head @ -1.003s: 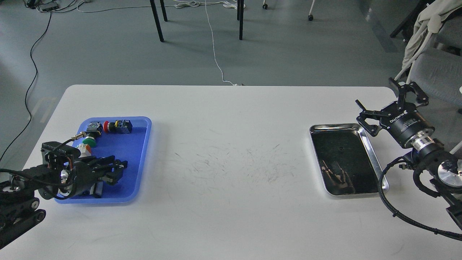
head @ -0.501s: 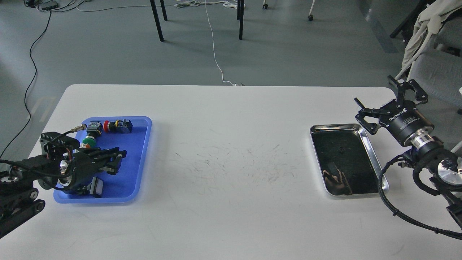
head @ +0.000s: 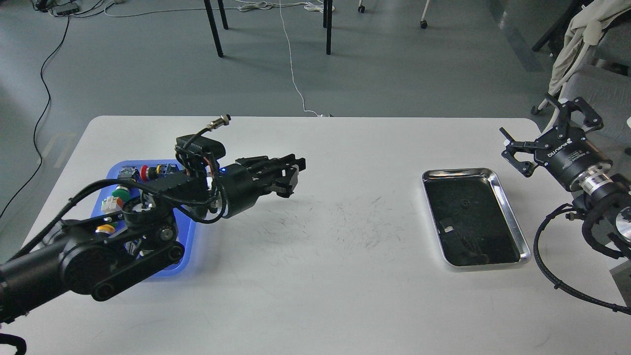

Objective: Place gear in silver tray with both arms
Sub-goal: 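Lift the gear and carry it toward the table center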

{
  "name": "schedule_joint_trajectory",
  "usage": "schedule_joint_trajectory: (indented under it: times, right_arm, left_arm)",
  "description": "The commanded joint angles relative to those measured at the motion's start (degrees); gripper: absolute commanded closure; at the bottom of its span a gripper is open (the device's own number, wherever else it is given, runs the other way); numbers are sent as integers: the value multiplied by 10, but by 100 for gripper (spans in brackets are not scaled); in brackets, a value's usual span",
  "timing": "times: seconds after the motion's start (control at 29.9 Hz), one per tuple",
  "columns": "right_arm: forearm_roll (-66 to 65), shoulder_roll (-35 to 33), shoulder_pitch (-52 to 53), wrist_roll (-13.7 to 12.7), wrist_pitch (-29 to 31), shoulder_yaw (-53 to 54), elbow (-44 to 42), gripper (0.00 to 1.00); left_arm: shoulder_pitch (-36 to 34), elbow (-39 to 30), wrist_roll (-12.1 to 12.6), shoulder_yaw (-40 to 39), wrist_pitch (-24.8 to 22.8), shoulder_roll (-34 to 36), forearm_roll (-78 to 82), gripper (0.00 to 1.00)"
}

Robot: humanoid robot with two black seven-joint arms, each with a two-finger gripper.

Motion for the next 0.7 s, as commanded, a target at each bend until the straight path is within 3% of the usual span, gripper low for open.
schedule_joint_trajectory:
  times: [0.0, 0.07, 0.27, 0.67]
  right_arm:
    - [-11, 0, 2, 0, 0, 0, -4, 2]
    - [-12, 0, 2, 0, 0, 0, -4, 2]
    - [-12, 0, 0, 0, 0, -1, -2, 2]
    - [-12, -1, -1, 0, 0, -1, -1, 2]
  left_arm:
    - [2, 76, 4, 20, 1, -148, 33, 94]
    - [2, 130, 1, 26, 6, -220, 43, 94]
    - [-20, 263, -17, 46, 25, -227, 43, 94]
    - [7, 188, -11, 113, 38, -227, 40, 91]
